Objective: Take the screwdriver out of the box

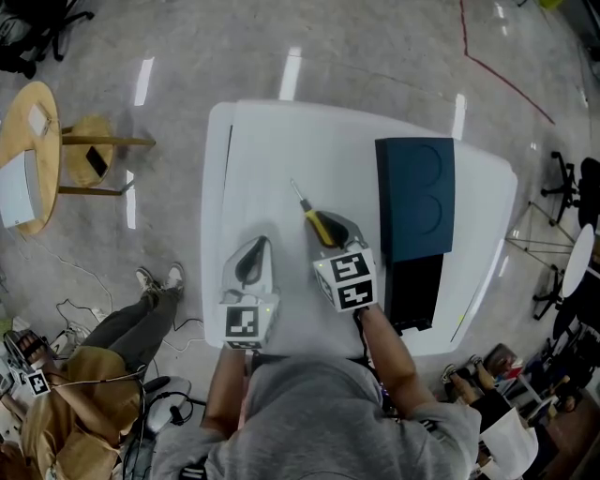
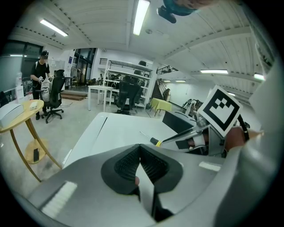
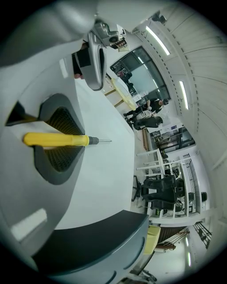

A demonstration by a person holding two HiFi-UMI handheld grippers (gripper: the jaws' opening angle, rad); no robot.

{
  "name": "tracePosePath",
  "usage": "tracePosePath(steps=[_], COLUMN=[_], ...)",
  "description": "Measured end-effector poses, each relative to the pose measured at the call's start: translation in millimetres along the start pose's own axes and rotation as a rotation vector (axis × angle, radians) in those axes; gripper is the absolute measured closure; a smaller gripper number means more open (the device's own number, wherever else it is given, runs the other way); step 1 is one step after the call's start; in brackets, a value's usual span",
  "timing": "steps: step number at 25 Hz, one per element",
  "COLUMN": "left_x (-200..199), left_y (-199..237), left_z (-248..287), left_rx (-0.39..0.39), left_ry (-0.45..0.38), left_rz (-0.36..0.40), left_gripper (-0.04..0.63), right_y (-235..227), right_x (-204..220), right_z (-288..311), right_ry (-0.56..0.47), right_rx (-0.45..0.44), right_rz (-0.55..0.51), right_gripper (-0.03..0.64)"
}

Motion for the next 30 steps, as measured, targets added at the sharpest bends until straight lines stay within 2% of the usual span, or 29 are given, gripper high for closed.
tracePosePath(steps=[7, 11, 15, 24, 30], left_x=[1, 2, 0, -8, -8], left_y=[-2, -4, -5, -13, -24], left_z=[-4, -5, -6, -17, -35], left_rx=[0.000, -0.001, 0.002, -0.006, -0.017], left_ry=[-0.003, -0.006, -0.014, -0.042, -0.084], left_rz=[0.007, 0.009, 0.014, 0.052, 0.066], left_gripper=[0.583, 0.583, 0.583, 0.583, 0.583], right_y=[2, 5, 6, 9, 18], right_x=[2, 1, 0, 2, 4], right_z=[1, 0, -1, -13, -36], right_ry=[-0.008, -0.007, -0.014, -0.032, -0.076], right_rx=[0.003, -0.018, -0.025, -0.016, -0.002], right_rz=[-0.007, -0.020, -0.033, -0.073, -0.108], right_gripper=[0.521, 0.394, 0.345, 0.345, 0.391])
Point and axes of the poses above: the fingertips, and each gripper's own axes: z forward along the fingers, y to its left, x out of its underside, the point moved 10 cm from there along -z, backward along the fingers, and after that the axes turned 12 degrees about y, right-handed, at the moved point
